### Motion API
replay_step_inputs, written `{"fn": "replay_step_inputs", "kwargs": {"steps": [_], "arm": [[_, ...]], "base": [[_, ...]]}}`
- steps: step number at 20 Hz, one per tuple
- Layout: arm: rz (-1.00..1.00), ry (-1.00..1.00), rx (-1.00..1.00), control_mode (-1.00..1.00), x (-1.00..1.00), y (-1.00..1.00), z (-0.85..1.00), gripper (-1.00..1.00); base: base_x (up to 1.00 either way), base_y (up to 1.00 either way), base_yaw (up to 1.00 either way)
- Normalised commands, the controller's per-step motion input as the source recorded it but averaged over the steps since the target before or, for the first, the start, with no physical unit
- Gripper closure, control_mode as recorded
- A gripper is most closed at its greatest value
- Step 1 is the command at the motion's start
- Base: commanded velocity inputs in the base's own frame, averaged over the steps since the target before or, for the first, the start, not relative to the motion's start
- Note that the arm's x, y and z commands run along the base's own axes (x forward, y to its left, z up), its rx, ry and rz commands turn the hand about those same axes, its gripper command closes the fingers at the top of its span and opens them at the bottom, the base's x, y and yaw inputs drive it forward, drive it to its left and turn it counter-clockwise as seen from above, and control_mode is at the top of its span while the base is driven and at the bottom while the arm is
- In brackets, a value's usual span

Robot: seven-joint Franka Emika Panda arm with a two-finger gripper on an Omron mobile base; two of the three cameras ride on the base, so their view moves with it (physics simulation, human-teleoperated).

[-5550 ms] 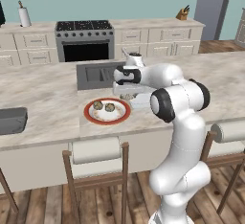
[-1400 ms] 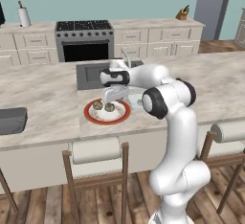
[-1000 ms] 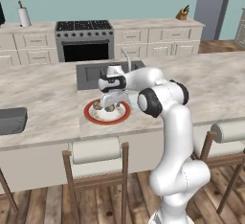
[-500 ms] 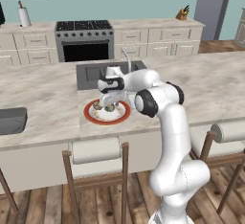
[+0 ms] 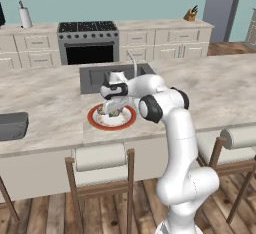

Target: Place two dumplings into each of the tupperware containers and then place the containers in the fridge.

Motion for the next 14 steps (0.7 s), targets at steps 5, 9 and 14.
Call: {"fn": "replay_step_inputs", "kwargs": {"steps": [5,9,14], "arm": [[0.0,0.0,-0.01,-1.0,0.01,0.14,0.03,1.0],[0.0,-0.01,0.01,-1.0,0.0,-0.39,0.58,1.0],[-0.05,-0.13,0.01,-1.0,0.0,-0.93,0.19,1.0]], "base": [[0.0,0.0,0.0],[0.0,0.0,0.0],[0.0,0.0,0.0]]}}
